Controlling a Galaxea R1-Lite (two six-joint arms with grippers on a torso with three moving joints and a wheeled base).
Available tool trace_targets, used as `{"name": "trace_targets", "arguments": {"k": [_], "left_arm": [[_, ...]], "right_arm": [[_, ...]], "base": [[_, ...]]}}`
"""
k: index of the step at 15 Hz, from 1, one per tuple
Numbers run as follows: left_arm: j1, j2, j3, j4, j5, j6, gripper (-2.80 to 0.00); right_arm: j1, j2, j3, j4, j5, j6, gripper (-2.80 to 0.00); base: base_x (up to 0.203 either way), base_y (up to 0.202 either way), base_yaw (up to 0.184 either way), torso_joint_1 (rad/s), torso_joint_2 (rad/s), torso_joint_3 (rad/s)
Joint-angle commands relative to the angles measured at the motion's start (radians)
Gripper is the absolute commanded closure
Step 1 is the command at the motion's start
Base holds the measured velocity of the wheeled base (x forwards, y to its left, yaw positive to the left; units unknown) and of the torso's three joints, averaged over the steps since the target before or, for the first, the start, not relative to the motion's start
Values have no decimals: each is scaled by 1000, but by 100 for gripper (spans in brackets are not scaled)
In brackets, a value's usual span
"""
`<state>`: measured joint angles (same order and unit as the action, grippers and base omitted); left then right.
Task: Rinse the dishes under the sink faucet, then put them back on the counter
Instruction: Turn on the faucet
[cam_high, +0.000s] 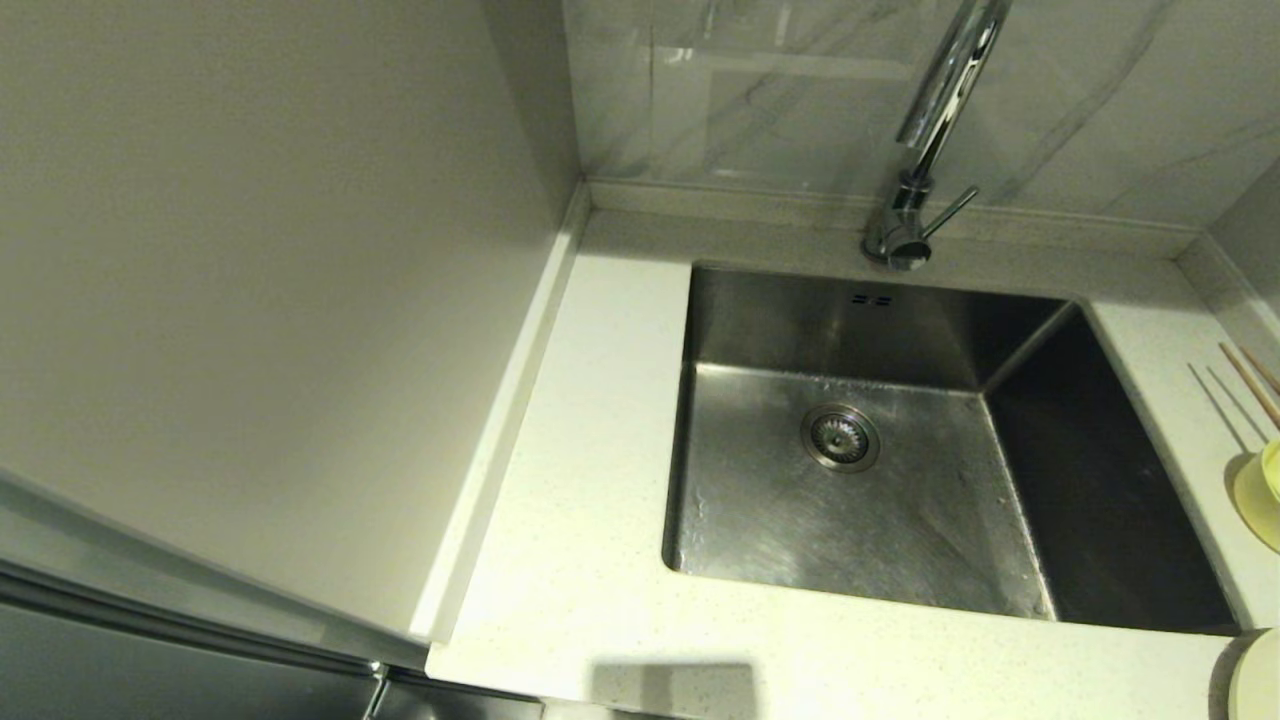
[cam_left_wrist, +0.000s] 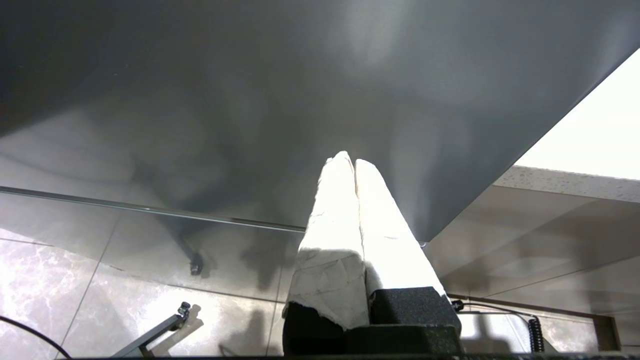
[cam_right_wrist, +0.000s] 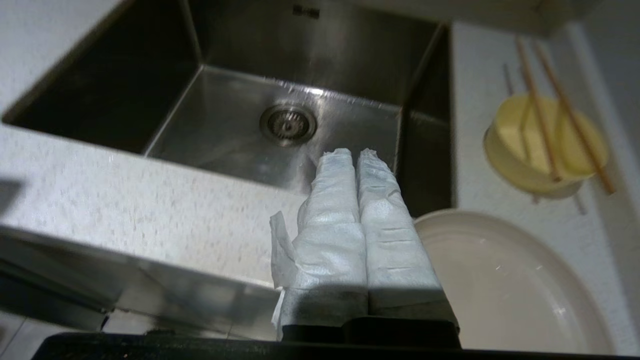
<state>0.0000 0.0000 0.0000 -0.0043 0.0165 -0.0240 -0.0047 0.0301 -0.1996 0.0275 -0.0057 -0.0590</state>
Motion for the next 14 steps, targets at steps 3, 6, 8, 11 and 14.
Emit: {"name": "trace_targets", "arguments": {"k": [3,6,8,11,14], "left_arm": [[0,-2,0,0,0,-1,0],[0,-2,0,0,0,-1,0],[0,-2,0,0,0,-1,0],[0,-2,0,0,0,-1,0],[0,-2,0,0,0,-1,0]], "right_arm": [[0,227,-295,135,-39,-73,0],[-45,442,-498,251,-47,-131,0],[-96,594,-730,432,-54,-149,0],[-199,767,-1020,913,-83,-164,0],[-237,786,-1039,1105,-104,-171,0]], "base": [[0,0,0,0,0,0],[0,0,0,0,0,0],[0,0,0,0,0,0],[0,0,0,0,0,0],[0,0,0,0,0,0]]}}
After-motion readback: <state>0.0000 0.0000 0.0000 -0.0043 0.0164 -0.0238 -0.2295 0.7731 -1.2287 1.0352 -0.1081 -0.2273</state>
